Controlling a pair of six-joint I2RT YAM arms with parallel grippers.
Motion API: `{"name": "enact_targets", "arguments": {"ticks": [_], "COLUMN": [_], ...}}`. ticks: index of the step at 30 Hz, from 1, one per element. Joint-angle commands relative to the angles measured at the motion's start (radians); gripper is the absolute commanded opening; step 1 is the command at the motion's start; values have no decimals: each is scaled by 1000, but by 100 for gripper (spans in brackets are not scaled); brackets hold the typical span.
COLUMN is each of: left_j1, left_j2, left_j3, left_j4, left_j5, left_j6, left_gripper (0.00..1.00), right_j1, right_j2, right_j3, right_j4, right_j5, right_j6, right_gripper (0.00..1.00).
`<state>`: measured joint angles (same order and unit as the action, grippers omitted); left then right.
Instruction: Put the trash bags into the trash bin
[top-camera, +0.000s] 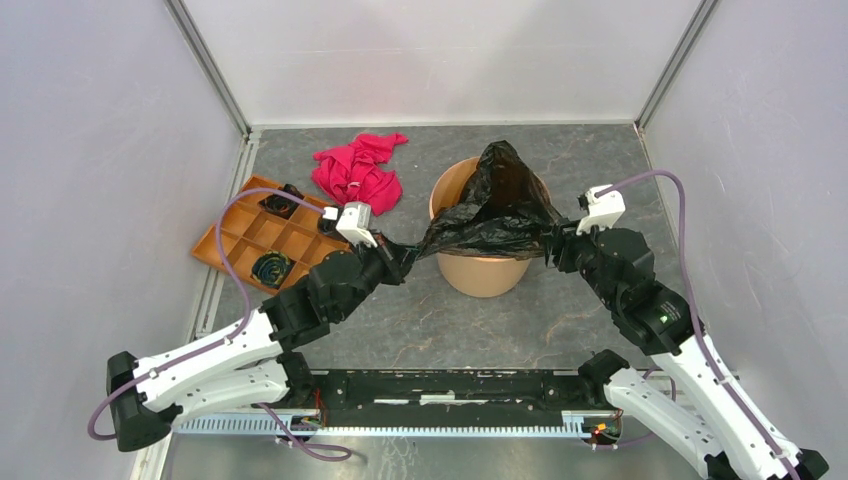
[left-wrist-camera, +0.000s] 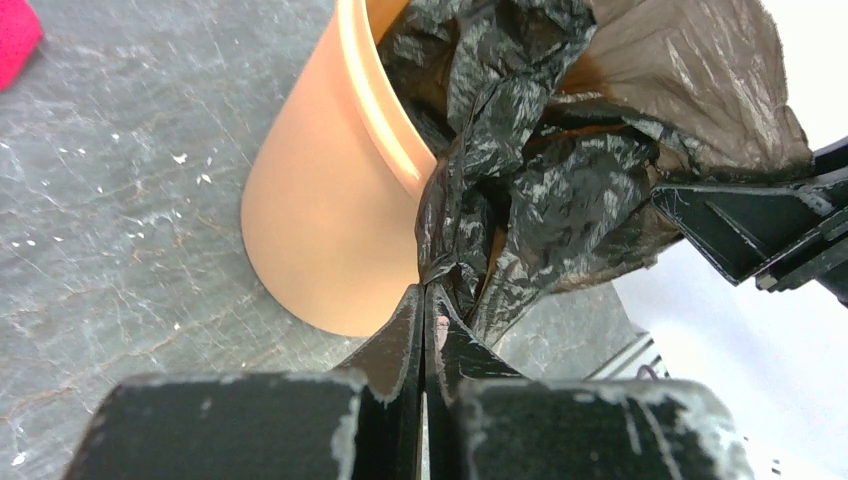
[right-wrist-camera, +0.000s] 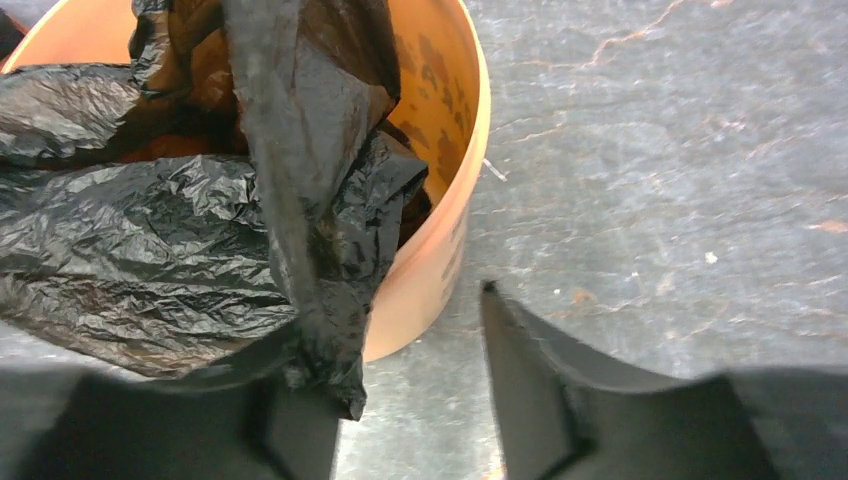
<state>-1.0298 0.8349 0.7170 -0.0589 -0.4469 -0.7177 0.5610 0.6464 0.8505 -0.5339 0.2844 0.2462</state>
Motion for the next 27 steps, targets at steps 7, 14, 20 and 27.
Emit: {"name": "enact_targets", "arguments": {"ticks": [7, 14, 20, 27], "left_j1": [-4, -4, -4, -4], "left_j2": [10, 8, 5, 91], "left_j3": [-44, -50, -72, -62], "left_j4": [89, 14, -34, -70], "left_j5": [77, 27, 9, -7], "left_j6": [-116, -140, -169, -184], "left_gripper": [2, 2, 2, 2], "right_j1": [-1, 0, 1, 0], "right_j2": [-65, -104, -129, -149], "right_j3": [4, -35, -101, -215], "right_j4": [-12, 22, 36, 98], "right_j5": [-7, -12, -12, 22], "right_j6": [38, 5, -10, -22], "right_gripper": [67, 48, 42, 39]}}
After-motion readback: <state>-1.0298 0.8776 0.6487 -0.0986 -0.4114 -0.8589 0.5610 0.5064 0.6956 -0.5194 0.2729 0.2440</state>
